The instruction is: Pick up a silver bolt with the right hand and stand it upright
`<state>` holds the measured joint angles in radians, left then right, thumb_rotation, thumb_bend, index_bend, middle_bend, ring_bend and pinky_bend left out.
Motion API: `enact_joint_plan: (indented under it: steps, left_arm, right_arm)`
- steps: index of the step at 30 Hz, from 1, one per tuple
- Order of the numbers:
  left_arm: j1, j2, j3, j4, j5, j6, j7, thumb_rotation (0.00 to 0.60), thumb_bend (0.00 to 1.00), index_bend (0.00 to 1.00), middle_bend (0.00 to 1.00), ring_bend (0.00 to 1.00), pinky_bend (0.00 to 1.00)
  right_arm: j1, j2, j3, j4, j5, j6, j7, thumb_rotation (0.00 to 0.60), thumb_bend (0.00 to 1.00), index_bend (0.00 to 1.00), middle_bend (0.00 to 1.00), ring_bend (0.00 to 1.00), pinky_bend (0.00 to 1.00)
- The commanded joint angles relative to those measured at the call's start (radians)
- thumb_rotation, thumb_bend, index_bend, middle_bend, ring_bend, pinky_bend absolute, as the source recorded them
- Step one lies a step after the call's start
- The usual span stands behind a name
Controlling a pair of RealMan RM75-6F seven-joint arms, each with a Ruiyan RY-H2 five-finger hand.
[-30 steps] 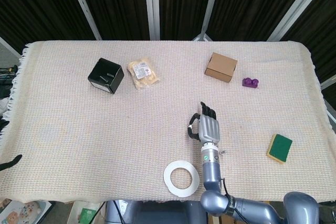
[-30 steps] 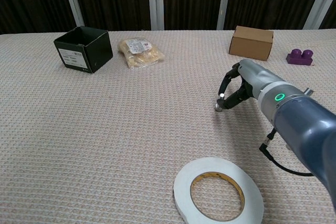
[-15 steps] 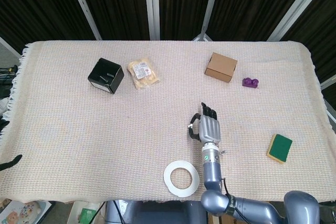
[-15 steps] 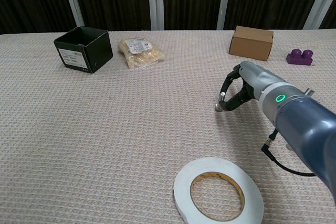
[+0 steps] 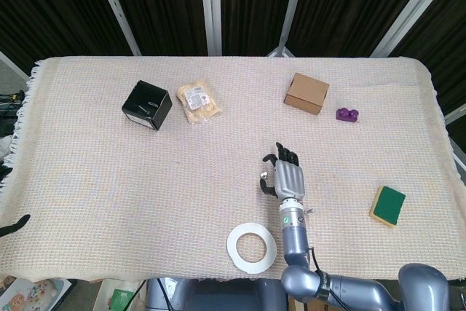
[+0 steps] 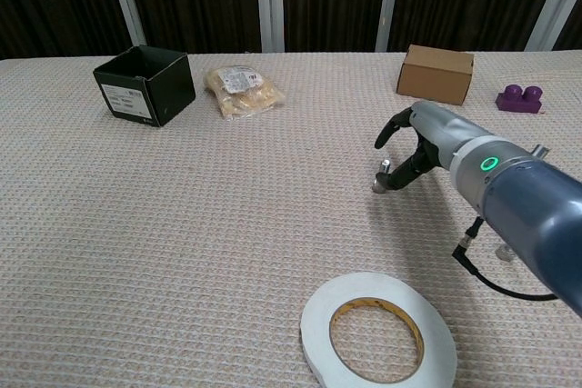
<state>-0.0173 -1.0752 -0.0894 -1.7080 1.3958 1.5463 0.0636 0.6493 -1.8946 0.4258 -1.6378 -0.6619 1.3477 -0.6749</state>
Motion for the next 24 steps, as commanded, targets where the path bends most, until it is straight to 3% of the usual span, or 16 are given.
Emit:
enact_joint_plan:
  steps: [1, 8, 14, 19, 24]
  left_arm:
    - [-0.002, -0.001, 0.002, 0.0, 0.004, -0.002, 0.004, 0.6, 0.15, 0.18, 0.14, 0.01, 0.05]
    - [-0.002, -0.005, 0.004, -0.003, 0.007, -0.001, 0.015, 0.6, 0.15, 0.18, 0.14, 0.01, 0.05]
    - [0.005, -0.005, 0.005, -0.006, 0.009, 0.012, 0.013, 0.6, 0.15, 0.18, 0.14, 0.01, 0.05]
    - [0.007, -0.008, 0.005, -0.009, 0.008, 0.016, 0.021, 0.6, 0.15, 0.18, 0.14, 0.01, 0.05]
    - [0.009, -0.013, 0.007, -0.012, 0.012, 0.021, 0.034, 0.6, 0.15, 0.18, 0.14, 0.01, 0.05]
  right_arm:
    - [-0.016, 0.067, -0.001, -0.102, -0.014, 0.021, -0.021, 0.6, 0.36, 0.31, 0.0, 0.0, 0.0]
    - [-0.12, 0.264, -0.058, -0.379, -0.128, 0.145, -0.032, 0.6, 0.36, 0.3, 0.0, 0.0, 0.0]
    - [-0.266, 0.52, -0.102, -0.591, -0.228, 0.193, 0.083, 0.6, 0.36, 0.3, 0.0, 0.0, 0.0]
    - [-0.359, 0.699, -0.164, -0.629, -0.28, 0.127, 0.222, 0.6, 0.36, 0.28, 0.0, 0.0, 0.0]
    - [-0.44, 0.824, -0.26, -0.575, -0.408, 0.04, 0.394, 0.6, 0.24, 0.16, 0.0, 0.0, 0.0]
